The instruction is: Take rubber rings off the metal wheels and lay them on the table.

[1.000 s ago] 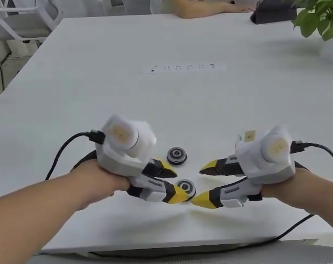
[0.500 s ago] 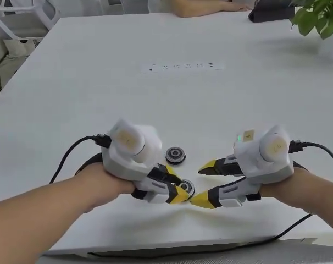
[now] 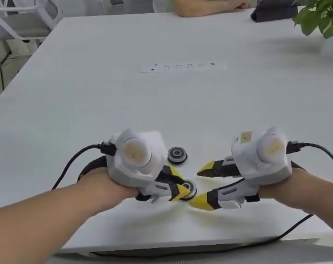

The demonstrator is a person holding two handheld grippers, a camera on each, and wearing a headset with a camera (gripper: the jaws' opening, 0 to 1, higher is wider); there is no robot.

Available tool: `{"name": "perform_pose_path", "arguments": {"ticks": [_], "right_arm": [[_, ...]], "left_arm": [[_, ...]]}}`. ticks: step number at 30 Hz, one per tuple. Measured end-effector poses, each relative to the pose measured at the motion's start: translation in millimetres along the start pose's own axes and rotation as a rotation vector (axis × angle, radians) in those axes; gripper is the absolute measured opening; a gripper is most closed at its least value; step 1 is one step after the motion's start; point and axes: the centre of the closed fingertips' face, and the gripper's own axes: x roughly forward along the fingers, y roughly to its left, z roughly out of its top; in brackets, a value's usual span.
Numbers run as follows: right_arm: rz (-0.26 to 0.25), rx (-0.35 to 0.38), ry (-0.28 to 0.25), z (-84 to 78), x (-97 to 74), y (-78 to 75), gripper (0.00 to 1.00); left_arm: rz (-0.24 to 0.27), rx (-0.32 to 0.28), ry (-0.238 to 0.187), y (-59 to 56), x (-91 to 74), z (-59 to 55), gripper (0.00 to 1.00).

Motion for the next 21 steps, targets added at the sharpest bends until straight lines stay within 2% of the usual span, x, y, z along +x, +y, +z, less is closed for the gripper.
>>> {"name": "perform_pose_path", "arguments": {"ticks": [16, 21], "right_arm": [[0.020, 0.067, -0.042, 6.0, 7.6, 0.8, 0.33], [0.020, 0.076, -0.031, 2.8, 6.7, 1.2, 0.29]], "left_arm": [[0.026, -0.011, -0.010, 0.0, 0.0, -0.4, 0.07], [0.031, -0.012, -0.012, 0.0, 0.2, -0.7, 0.07]]}}
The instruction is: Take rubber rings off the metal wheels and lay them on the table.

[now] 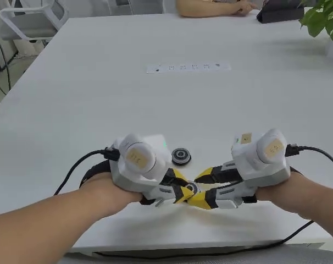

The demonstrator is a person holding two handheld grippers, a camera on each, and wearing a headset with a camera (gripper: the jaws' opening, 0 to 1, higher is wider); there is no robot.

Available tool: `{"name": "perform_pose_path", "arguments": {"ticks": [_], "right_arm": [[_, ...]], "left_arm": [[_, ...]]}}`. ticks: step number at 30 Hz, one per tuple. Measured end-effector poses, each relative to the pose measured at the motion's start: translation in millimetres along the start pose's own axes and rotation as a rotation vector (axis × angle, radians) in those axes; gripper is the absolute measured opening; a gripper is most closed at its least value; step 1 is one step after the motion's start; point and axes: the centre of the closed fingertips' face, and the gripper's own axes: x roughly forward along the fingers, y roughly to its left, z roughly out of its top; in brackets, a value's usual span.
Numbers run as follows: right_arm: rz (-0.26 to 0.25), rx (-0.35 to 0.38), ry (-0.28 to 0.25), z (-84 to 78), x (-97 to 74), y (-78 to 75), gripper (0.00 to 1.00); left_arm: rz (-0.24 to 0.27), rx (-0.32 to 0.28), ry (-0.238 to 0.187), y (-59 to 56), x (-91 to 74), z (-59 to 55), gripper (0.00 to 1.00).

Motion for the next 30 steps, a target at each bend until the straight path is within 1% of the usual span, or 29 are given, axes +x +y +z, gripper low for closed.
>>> {"name": "perform_pose_path", "arguments": {"ticks": [7, 20, 29, 30], "right_arm": [[0.002, 0.007, 0.001, -3.1, -2.4, 2.7, 0.23], [-0.014, -0.062, 0.023, -3.6, -4.4, 3.3, 0.20], [-0.016, -0.070, 0.029, -5.4, -5.5, 2.9, 0.18], [-0.015, -0.072, 0.038, -6.8, -5.9, 2.7, 0.17]], "left_arm": [[0.006, -0.004, -0.001, 0.0, 0.1, 0.0, 0.07], [0.015, -0.005, -0.005, -0.4, -0.2, 0.0, 0.07], [0.020, -0.005, -0.005, -0.4, 0.0, 0.0, 0.07], [0.020, -0.005, -0.005, -0.3, 0.0, 0.0, 0.07]]}}
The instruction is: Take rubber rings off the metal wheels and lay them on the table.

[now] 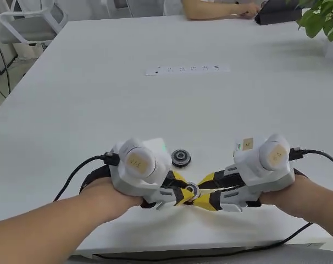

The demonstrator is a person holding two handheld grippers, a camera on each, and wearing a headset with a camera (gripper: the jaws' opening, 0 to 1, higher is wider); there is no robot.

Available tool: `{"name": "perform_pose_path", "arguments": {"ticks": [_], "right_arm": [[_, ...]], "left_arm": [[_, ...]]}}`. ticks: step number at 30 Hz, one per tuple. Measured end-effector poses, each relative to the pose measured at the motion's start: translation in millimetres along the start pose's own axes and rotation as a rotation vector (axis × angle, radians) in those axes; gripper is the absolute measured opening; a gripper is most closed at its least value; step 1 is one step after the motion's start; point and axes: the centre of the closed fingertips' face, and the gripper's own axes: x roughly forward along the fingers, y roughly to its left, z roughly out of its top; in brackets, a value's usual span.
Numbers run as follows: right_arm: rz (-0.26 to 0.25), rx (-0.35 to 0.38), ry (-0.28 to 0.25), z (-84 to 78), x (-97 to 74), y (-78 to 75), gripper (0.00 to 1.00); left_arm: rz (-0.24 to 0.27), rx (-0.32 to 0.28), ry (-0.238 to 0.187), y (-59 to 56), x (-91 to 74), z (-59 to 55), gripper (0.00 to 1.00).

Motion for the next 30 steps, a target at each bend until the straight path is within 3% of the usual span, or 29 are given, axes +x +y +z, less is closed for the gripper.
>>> {"name": "perform_pose_path", "arguments": {"ticks": [23, 30], "right_arm": [[-0.021, 0.016, 0.015, -4.9, -5.1, -2.5, 0.00], [-0.027, 0.074, 0.004, -5.0, -6.4, -4.9, 0.00]], "left_arm": [[0.008, -0.003, -0.003, 0.1, -0.1, -0.1, 0.07], [0.010, -0.001, -0.002, 0.4, -0.4, -0.3, 0.07]]}}
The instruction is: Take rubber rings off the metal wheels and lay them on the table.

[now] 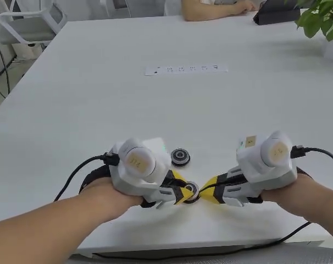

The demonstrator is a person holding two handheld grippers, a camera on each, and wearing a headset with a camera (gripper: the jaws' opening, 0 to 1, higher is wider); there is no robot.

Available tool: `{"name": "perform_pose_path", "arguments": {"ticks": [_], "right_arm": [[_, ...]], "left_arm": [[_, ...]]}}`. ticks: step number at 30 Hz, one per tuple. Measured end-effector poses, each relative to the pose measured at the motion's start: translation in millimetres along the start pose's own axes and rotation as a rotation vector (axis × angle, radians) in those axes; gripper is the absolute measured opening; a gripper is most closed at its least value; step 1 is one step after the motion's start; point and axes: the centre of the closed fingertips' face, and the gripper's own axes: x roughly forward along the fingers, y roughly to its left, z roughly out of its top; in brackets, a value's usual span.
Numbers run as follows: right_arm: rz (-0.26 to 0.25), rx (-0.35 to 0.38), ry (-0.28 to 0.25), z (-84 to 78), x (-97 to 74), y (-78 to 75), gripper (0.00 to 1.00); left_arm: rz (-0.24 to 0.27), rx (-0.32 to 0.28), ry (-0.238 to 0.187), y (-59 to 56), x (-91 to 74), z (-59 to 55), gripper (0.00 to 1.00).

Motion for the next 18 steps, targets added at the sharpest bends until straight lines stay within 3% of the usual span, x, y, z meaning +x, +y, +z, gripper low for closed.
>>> {"name": "perform_pose_path", "arguments": {"ticks": [18], "right_arm": [[0.009, 0.167, -0.054, 2.3, -4.1, -4.2, 0.00]], "left_arm": [[0.006, -0.001, 0.001, -0.4, -0.4, 0.1, 0.07]]}}
